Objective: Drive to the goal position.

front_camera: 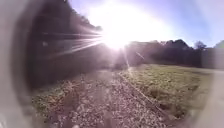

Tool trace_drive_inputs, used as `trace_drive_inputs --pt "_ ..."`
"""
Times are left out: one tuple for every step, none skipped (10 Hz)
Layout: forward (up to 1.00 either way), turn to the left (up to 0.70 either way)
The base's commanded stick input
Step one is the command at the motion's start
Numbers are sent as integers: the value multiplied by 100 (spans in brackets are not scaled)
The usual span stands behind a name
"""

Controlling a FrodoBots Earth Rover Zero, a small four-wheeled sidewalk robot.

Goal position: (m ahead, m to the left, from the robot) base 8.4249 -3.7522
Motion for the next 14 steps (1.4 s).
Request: trace_drive_inputs --pt "85 0" --pt "85 0" --pt "85 0" --pt "85 0" --pt "85 0" --pt "85 0" --pt "85 0" --pt "85 0" --pt "85 0" --pt "85 0" --pt "85 0" --pt "85 0" --pt "85 0" --pt "85 0"
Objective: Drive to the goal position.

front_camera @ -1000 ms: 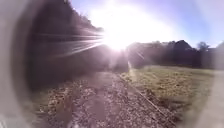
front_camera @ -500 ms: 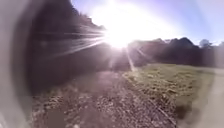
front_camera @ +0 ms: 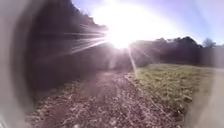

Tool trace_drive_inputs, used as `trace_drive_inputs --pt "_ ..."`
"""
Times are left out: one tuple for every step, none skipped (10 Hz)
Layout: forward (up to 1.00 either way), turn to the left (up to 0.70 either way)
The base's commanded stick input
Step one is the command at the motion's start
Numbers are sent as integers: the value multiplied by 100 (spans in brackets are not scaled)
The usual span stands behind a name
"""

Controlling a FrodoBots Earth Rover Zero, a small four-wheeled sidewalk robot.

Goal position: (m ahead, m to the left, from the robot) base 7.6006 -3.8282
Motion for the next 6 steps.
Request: trace_drive_inputs --pt "85 0" --pt "85 0" --pt "85 0" --pt "85 0" --pt "85 0" --pt "85 0"
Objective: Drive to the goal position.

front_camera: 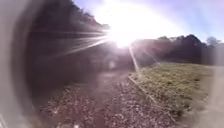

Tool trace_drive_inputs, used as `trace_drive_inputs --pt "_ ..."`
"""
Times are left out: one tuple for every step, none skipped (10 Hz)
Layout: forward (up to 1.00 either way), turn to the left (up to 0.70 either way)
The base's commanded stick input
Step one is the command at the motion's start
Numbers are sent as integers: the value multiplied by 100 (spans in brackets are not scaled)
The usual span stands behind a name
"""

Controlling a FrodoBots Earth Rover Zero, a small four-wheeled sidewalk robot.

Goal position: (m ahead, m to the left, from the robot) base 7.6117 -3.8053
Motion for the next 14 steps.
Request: trace_drive_inputs --pt "85 0" --pt "0 0" --pt "0 0" --pt "0 0" --pt "0 0" --pt "0 0" --pt "0 0" --pt "0 0" --pt "0 0" --pt "0 0" --pt "18 0" --pt "81 0" --pt "84 0" --pt "85 0"
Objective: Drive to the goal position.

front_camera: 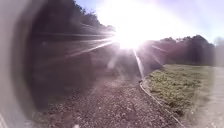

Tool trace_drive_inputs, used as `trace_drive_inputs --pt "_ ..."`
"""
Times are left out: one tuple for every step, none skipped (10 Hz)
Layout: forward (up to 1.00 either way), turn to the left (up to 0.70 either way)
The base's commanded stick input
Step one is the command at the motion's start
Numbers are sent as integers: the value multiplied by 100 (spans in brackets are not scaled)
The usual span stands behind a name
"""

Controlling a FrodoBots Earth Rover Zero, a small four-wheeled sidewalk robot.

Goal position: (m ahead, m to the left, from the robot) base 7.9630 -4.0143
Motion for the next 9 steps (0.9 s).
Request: trace_drive_inputs --pt "85 0" --pt "85 0" --pt "85 0" --pt "85 0" --pt "85 0" --pt "85 0" --pt "85 0" --pt "85 -7" --pt "85 -30"
